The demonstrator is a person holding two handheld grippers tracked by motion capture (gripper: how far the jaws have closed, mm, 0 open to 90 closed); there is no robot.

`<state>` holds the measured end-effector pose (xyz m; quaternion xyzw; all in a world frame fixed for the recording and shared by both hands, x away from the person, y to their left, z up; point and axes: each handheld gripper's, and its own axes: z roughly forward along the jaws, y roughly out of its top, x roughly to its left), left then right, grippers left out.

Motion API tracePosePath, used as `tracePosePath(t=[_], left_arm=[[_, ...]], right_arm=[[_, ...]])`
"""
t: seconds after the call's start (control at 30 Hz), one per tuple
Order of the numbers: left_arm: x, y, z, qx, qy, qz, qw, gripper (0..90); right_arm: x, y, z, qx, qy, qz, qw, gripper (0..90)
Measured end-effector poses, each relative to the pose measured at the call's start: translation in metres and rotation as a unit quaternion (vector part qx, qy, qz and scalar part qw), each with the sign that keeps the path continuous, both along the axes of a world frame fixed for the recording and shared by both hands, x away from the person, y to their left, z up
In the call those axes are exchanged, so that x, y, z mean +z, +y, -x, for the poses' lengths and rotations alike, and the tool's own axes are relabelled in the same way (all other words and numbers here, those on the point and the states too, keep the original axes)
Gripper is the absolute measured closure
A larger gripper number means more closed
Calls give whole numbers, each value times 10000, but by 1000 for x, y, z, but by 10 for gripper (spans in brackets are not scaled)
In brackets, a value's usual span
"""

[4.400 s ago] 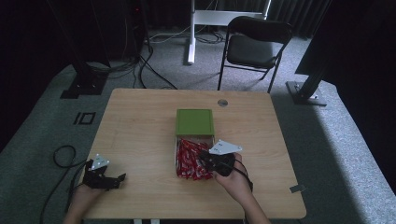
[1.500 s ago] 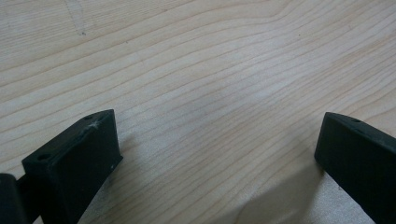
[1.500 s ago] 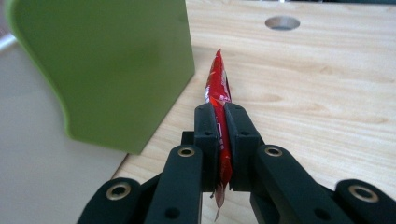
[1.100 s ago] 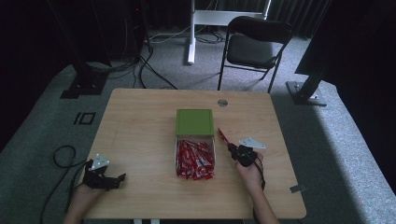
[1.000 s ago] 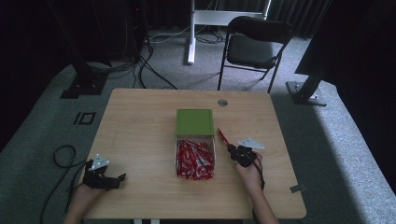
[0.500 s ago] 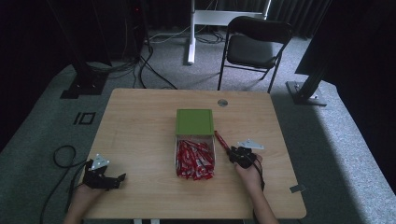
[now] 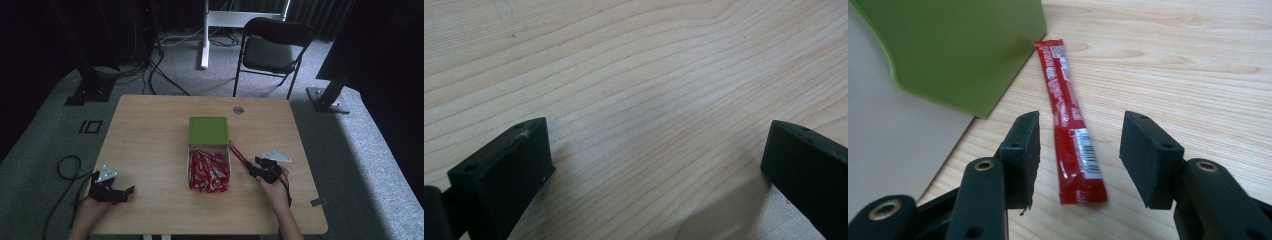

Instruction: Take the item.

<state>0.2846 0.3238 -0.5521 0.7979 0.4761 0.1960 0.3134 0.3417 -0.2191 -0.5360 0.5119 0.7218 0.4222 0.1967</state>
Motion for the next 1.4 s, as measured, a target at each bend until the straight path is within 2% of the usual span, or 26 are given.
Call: tracePosePath(t=[0.1, 0.4, 0.7, 1.03, 1.07, 1.4], left_arm=[[0, 0, 0, -1, 1, -1, 10000, 8], [0, 0, 0, -1, -1, -6, 10000, 7], [0, 0, 0, 2, 2, -1, 10000, 8], [0, 0, 0, 3, 2, -1, 10000, 8], [0, 0, 0, 2, 1, -1, 10000, 8], [0, 0, 0, 3, 0, 0, 10000, 8]], right_arm=[[1, -5, 2, -76, -14, -3, 10000, 473], [2, -21, 7, -385, -7, 13, 9993, 336], [0, -41, 11, -788, 50, 20, 9969, 214], [-3, -58, 18, -1031, 134, 58, 9946, 160], [-4, -61, 19, -1083, 139, 68, 9940, 134], [-9, -75, 27, -1273, 198, 75, 9916, 135]])
